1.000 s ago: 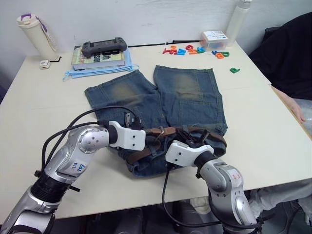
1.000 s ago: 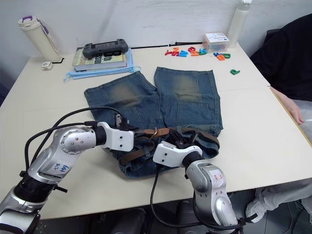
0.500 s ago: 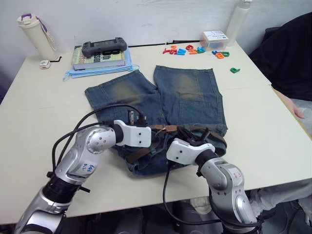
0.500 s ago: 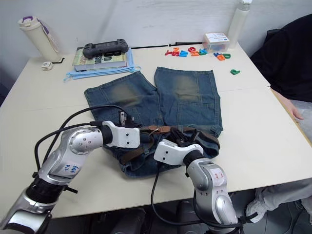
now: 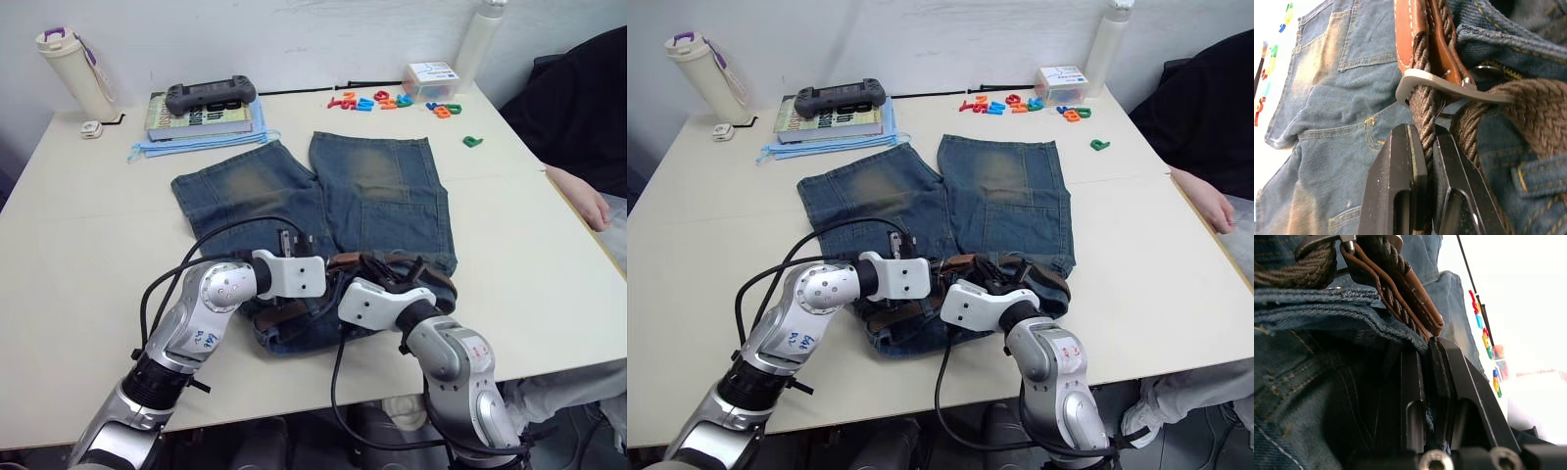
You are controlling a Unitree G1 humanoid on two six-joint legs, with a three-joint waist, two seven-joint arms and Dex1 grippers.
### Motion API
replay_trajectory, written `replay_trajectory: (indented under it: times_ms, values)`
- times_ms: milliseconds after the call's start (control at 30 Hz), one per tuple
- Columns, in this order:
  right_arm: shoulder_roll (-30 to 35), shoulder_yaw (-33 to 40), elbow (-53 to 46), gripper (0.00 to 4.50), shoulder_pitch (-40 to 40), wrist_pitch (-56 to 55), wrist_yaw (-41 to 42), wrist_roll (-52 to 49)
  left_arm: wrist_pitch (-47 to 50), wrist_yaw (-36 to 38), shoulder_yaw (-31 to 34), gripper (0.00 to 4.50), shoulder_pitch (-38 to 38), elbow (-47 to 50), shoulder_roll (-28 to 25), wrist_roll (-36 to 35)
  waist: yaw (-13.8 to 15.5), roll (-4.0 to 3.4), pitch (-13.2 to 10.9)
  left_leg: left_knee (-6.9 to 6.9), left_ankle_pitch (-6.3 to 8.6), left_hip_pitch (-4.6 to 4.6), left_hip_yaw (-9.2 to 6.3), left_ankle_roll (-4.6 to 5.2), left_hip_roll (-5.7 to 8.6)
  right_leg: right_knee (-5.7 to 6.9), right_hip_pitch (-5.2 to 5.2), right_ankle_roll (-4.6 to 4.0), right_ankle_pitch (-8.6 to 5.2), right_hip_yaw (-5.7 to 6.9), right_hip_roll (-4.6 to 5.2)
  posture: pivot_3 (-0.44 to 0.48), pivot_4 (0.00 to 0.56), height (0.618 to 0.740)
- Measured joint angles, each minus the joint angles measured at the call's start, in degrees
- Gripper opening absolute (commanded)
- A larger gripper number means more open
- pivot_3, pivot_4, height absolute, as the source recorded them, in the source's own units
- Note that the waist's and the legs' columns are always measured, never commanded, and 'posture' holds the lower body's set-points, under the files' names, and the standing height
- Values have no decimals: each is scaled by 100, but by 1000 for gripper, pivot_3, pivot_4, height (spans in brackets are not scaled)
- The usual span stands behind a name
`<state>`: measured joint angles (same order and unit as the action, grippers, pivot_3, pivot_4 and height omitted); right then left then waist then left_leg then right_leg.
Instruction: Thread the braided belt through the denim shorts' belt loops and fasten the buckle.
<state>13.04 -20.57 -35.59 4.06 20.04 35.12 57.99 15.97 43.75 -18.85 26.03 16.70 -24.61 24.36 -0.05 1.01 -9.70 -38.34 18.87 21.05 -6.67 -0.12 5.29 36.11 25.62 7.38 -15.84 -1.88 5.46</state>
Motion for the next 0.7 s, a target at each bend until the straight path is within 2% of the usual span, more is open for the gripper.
replay_trajectory:
  times_ms: [133, 300, 333, 467, 600, 700]
  values:
    - [-48, 46, -10, 1477, -26, 1, 62, -57, 274, 30, 8, 0, -153, -1, 238, -221, -1, 0, 0, -2, 0, 0, -1, 0, -1, 2, 0, 0, 0, 0, 0, 0, 150, 707]
    - [-184, 98, -203, 3911, -109, 149, 329, -323, 146, 49, -56, 0, -191, -36, 296, -361, 0, 0, 0, -3, 0, 0, -1, 0, 0, 1, 0, 0, 0, 0, 1, 0, 150, 707]
    - [-180, 145, -302, 4241, -116, 222, 463, -383, 97, 52, -78, 0, -194, -63, 295, -370, 2, 0, 0, -4, 0, 1, -1, 0, 0, 0, 0, 0, 0, 0, 2, 0, 150, 707]
    - [76, 411, -723, 4241, -162, 378, 1039, -728, -42, 46, -152, 0, -197, -137, 317, -422, 12, 0, 0, -7, 1, 1, -2, 2, 1, -2, -4, 1, 1, 2, 2, 0, 150, 707]
    - [863, 1135, -1284, 4241, -231, 384, 1816, -1616, -175, 46, -260, 0, -201, -187, 325, -493, 16, 0, 0, -11, 3, 0, -2, 6, 2, -7, -10, 4, 2, 2, 4, 0, 150, 707]
    - [1236, 1547, -1347, 4241, -64, 440, 2201, -2304, -233, 51, -305, 0, -201, -197, 322, -496, 17, -1, 0, -11, 4, -1, -1, 6, 0, -6, -11, 3, 2, 3, 4, 0, 150, 707]
